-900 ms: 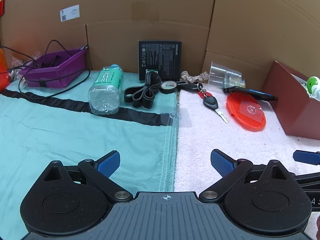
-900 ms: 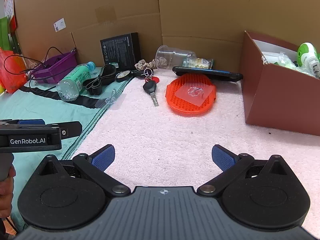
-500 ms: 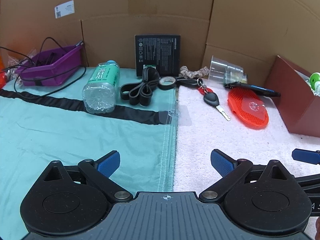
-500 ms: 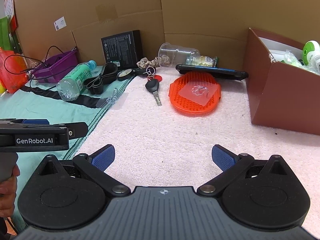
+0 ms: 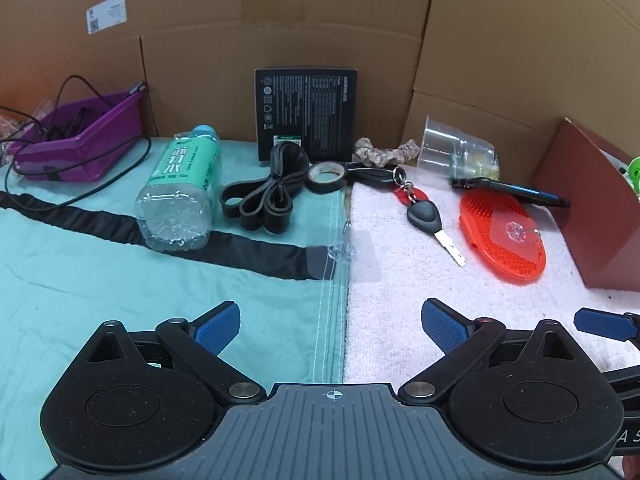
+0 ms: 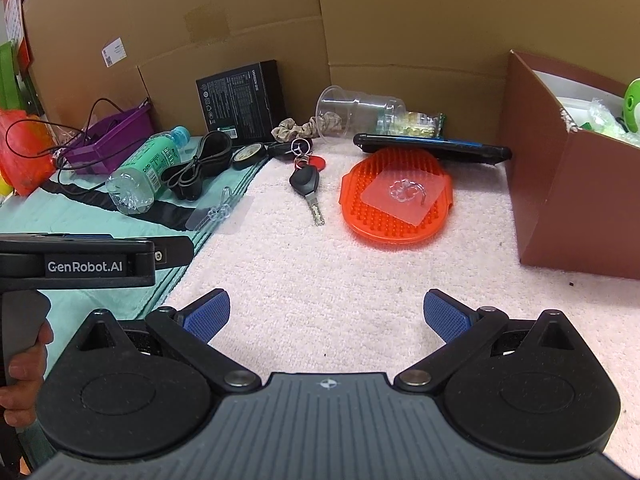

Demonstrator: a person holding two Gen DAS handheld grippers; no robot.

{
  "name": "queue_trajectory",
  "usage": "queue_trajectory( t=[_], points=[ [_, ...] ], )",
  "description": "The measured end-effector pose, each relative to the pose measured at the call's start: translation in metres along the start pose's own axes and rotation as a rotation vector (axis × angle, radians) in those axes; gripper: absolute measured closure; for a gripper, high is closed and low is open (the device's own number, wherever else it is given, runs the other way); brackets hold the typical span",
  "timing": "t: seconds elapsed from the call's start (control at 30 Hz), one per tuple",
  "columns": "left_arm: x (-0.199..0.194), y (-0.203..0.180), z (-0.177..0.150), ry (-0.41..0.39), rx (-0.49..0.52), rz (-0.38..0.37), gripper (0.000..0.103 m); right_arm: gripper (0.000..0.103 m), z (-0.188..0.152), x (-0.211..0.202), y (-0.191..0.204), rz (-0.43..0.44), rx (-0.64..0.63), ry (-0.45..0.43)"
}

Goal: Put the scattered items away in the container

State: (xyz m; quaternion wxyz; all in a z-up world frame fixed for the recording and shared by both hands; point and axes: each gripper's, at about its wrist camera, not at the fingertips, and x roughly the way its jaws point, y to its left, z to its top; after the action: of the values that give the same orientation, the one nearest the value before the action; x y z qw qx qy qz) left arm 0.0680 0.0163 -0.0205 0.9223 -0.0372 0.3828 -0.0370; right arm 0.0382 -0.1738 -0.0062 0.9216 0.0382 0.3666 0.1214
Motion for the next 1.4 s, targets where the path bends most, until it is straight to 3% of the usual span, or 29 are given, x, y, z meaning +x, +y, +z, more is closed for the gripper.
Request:
queue_trajectory(
  t=[0.27,0.5,0.6,0.7,0.73,0.83,0.93,1.0,1.17,1.33,1.4],
  points=[
    [0.022,-0.003,0.017,0.025,0.004,-0.015,0.005,0.0,0.016,0.015,-0.01,0.027,0.004,-0.023],
    [0.035,-0.005,0.03,0.025,0.014,-0.058,0.016,0.0,0.027,0.026,-0.018,0.027,-0.013,-0.066],
    [0.043,-0.006,0.033,0.029,0.026,-0.085,0.027,0.0,0.031,0.029,-0.021,0.015,-0.036,-0.101],
    [0.053,-0.005,0.037,0.05,0.033,-0.12,0.048,0.003,0.034,0.032,-0.023,0.008,-0.054,-0.138],
    [0.055,-0.005,0.038,0.052,0.032,-0.127,0.049,0.005,0.035,0.034,-0.024,0.009,-0.056,-0.145],
    [0.059,-0.006,0.041,0.044,0.041,-0.127,0.059,0.018,0.037,0.04,-0.026,0.016,-0.062,-0.148],
    [0.06,-0.004,0.043,0.044,0.035,-0.133,0.059,0.023,0.036,0.045,-0.025,-0.024,-0.083,-0.158],
    [0.056,-0.003,0.045,0.037,0.023,-0.129,0.057,0.034,0.036,0.046,-0.026,-0.035,-0.088,-0.162],
    [0.047,-0.01,0.05,0.001,0.054,-0.149,0.054,0.034,0.035,0.042,-0.028,-0.045,-0.072,-0.18],
    [0.063,-0.018,0.054,0.03,0.07,-0.156,0.054,0.035,0.038,0.043,-0.027,-0.079,-0.099,-0.204],
    [0.068,-0.018,0.053,0.032,0.071,-0.158,0.056,0.044,0.039,0.048,-0.029,-0.09,-0.094,-0.19]
  ],
)
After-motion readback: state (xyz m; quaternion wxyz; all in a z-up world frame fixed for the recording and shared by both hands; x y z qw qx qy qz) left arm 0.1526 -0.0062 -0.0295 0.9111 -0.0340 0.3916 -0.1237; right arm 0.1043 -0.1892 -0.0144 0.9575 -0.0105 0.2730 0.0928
